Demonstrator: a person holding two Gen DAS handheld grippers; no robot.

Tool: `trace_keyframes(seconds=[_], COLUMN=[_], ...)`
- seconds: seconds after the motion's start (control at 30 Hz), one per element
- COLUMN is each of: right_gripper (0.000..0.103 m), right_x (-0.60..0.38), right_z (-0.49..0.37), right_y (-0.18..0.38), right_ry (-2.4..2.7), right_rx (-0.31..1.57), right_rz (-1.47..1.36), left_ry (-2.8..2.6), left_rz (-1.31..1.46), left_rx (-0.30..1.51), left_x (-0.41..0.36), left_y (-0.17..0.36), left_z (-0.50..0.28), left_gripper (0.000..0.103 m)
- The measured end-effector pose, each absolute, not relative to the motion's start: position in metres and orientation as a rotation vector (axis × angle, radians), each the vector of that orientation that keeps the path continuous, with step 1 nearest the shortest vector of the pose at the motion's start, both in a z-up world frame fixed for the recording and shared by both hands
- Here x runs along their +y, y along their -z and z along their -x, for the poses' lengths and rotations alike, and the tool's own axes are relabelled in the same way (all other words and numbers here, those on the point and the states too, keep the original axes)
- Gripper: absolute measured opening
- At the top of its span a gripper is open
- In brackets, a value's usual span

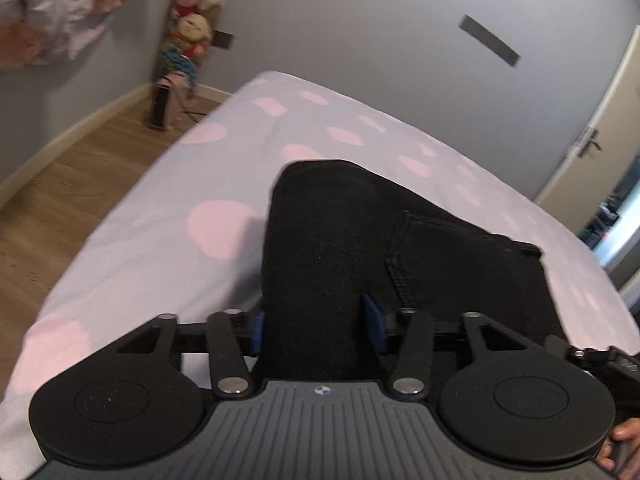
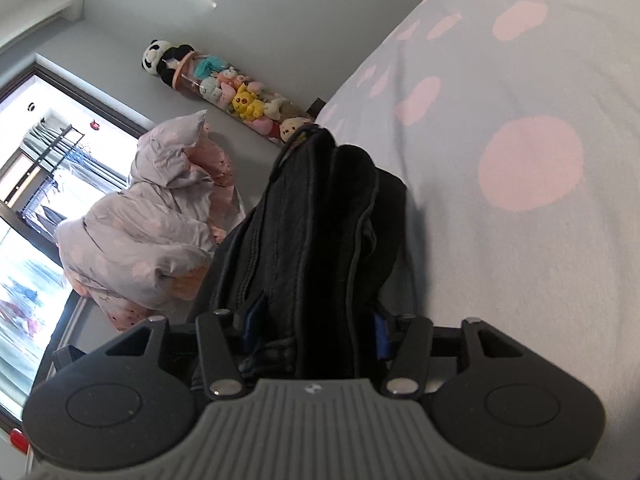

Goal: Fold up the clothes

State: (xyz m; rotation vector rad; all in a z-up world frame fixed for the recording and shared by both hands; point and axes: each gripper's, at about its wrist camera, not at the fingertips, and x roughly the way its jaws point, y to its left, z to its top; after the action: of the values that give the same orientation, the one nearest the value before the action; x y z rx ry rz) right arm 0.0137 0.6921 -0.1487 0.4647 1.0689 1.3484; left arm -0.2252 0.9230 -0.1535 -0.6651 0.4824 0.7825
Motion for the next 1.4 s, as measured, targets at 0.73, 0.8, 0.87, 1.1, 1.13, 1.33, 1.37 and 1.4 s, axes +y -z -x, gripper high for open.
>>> trace_keyframes(seconds=[0.73, 0.8, 0.87, 1.1, 1.13, 1.33, 1.37, 1.4], right_gripper=[0.029, 0.028, 0.028, 0.029, 0.028, 0.021, 0.021, 0.022], right_x=[0.663, 0.667, 0.67, 0.672, 0.671, 0.634, 0.623, 0.612], right_z=[0.013, 0.014, 0.011, 0.009, 0.012, 0.032, 0.036, 0.039], right_y=[0.116, 0.123, 0.129, 0.129, 0.122, 0.072, 0.062, 0.051], right_ry=[-1.291, -1.284, -1.293, -1.3, -1.302, -1.35, -1.36, -1.368], right_rx=[0.929, 0.912, 0.913, 0.918, 0.903, 0.739, 0.699, 0.66], right_rz=[-0.056, -0.03, -0.032, -0.007, 0.012, 0.114, 0.139, 0.163], left_ry=[-1.026, -1.026, -1.027, -1.052, -1.058, -1.087, -1.092, -1.096], left_rz=[0.75, 0.75, 0.75, 0.65, 0.622, 0.46, 0.432, 0.405], left_rx=[0.469, 0.484, 0.499, 0.515, 0.514, 0.507, 0.505, 0.504], left_x=[0.849, 0.852, 0.855, 0.817, 0.806, 0.741, 0.73, 0.719], left_y=[0.159, 0.166, 0.172, 0.146, 0.137, 0.085, 0.076, 0.067], left_z=[0.273, 0.269, 0.266, 0.252, 0.249, 0.233, 0.23, 0.227], left_gripper=[0.058, 0.056, 0.057, 0.053, 0.053, 0.053, 0.053, 0.053])
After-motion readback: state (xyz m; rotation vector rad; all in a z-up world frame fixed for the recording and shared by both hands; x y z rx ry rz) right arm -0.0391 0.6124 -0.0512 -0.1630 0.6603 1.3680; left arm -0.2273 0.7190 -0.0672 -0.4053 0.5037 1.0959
